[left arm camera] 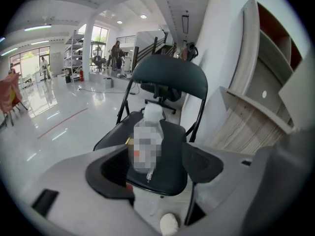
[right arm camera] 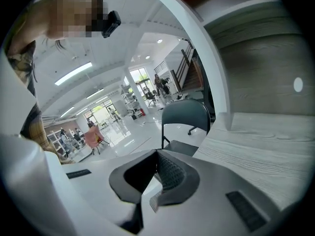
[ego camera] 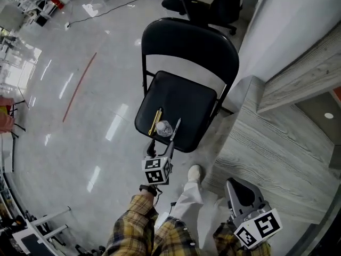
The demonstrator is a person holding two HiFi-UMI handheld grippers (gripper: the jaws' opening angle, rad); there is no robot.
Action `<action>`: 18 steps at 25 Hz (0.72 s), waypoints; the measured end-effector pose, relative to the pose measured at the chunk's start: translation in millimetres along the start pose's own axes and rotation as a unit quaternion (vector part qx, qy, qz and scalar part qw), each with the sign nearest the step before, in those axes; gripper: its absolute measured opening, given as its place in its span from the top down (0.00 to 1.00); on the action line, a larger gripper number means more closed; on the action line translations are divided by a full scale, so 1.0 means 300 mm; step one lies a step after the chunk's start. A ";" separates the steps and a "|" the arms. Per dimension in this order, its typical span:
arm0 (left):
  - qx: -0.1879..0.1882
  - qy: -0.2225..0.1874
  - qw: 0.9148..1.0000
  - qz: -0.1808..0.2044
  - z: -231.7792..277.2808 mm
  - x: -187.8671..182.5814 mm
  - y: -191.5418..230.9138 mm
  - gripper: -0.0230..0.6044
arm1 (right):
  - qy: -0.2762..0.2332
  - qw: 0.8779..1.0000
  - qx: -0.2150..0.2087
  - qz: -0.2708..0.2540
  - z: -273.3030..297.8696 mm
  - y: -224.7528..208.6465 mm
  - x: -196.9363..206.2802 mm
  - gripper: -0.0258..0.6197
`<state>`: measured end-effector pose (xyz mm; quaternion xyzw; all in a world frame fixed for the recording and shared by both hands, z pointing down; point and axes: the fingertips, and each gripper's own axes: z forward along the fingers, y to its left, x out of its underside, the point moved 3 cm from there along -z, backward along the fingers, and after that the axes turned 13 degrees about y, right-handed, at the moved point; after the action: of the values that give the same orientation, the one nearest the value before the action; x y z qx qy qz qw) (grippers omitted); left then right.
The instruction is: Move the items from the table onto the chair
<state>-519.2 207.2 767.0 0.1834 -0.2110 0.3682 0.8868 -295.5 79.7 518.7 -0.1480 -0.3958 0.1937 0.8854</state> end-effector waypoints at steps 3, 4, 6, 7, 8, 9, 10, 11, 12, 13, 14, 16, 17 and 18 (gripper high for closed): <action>0.011 -0.040 0.999 0.032 -0.185 -0.082 -0.098 0.56 | -0.015 1.000 0.001 -0.008 -0.098 0.026 -0.035 0.93; 0.016 -0.057 0.997 0.045 -0.252 -0.121 -0.137 0.58 | -0.022 1.000 0.002 -0.013 -0.137 0.035 -0.049 0.93; 0.034 -0.093 0.993 0.062 -0.386 -0.212 -0.230 0.64 | -0.039 0.999 0.008 -0.025 -0.224 0.047 -0.082 0.93; 0.046 -0.111 0.990 0.069 -0.454 -0.258 -0.283 0.68 | -0.050 0.998 0.012 -0.031 -0.273 0.049 -0.097 0.93; 0.057 -0.128 0.987 0.076 -0.521 -0.301 -0.341 0.72 | -0.061 0.997 0.018 -0.036 -0.325 0.050 -0.108 0.93; 0.069 -0.145 0.983 0.086 -0.589 -0.341 -0.402 0.76 | -0.074 0.996 0.025 -0.041 -0.381 0.050 -0.117 0.93; 0.082 -0.160 0.979 0.097 -0.658 -0.376 -0.469 0.80 | -0.086 0.995 0.032 -0.044 -0.440 0.047 -0.124 0.93; 0.096 -0.174 0.974 0.111 -0.726 -0.404 -0.540 0.83 | -0.099 0.993 0.040 -0.047 -0.501 0.043 -0.127 0.93; 0.112 -0.185 0.968 0.125 -0.791 -0.426 -0.615 0.85 | -0.110 0.992 0.048 -0.048 -0.562 0.035 -0.127 0.93; 0.129 -0.194 0.963 0.139 -0.852 -0.442 -0.694 0.87 | -0.122 0.990 0.056 -0.049 -0.625 0.023 -0.124 0.93; 0.145 -0.201 0.957 0.151 -0.907 -0.453 -0.777 0.88 | -0.133 0.988 0.065 -0.049 -0.687 0.005 -0.118 0.93; 0.178 -0.214 0.945 0.172 -0.997 -0.464 -0.953 0.93 | -0.158 0.983 0.085 -0.047 -0.818 -0.046 -0.095 0.93; 0.194 -0.219 0.939 0.182 -1.036 -0.462 -1.045 0.95 | -0.170 0.980 0.097 -0.044 -0.885 -0.078 -0.075 0.93; 0.211 -0.223 0.932 0.192 -1.071 -0.454 -1.138 0.95 | -0.181 0.976 0.111 -0.039 -0.951 -0.111 -0.051 0.93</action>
<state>-280.1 57.4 368.7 0.3997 -0.3520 0.5174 0.6698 -81.0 12.4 339.3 0.0038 -0.5312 0.2256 0.8166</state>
